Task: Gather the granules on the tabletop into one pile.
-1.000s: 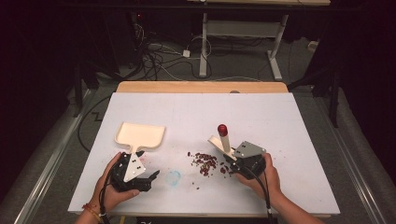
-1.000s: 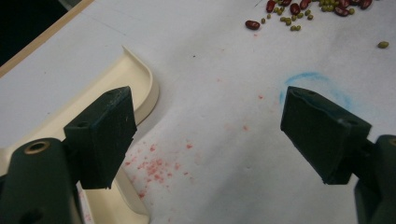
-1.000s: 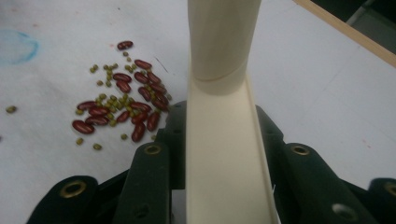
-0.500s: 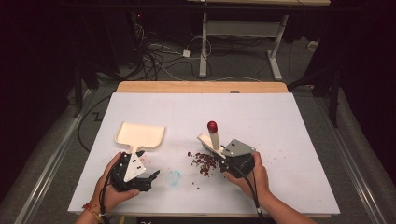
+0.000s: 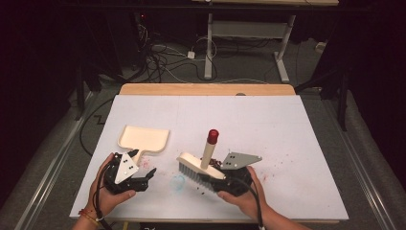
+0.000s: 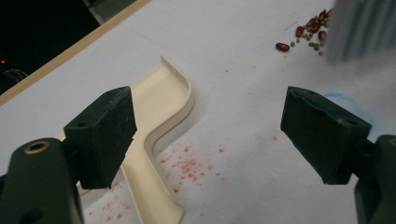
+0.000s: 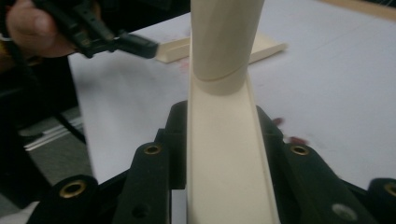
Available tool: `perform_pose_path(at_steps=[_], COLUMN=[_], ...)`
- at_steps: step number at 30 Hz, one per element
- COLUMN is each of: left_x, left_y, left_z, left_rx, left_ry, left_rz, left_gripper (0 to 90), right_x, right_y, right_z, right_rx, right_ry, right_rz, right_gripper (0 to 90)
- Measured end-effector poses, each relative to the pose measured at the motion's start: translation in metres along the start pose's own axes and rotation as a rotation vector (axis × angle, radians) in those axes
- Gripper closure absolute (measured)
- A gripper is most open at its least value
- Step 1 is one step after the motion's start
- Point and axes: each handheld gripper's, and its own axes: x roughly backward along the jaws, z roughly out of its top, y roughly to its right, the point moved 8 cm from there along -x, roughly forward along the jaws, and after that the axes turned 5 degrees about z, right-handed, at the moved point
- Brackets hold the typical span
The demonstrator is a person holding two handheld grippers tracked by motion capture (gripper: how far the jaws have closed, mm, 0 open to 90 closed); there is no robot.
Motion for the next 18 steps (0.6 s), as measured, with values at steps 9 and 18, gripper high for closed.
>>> perform_pose_path(at_steps=[9, 18], left_x=[0.001, -0.001], left_y=[-0.004, -0.004], left_z=[0.000, -0.001], left_rx=[0.005, 0.002], left_ry=[0.014, 0.007], left_rz=[0.005, -0.001], left_gripper=[17.6, 17.6], right_x=[-0.036, -0.051], right_y=[-0.024, 0.014], right_z=[-0.015, -0.012], right_rx=[0.017, -0.022], right_ry=[0.001, 0.016], right_rz=[0.019, -0.105], right_gripper=[67.2, 67.1])
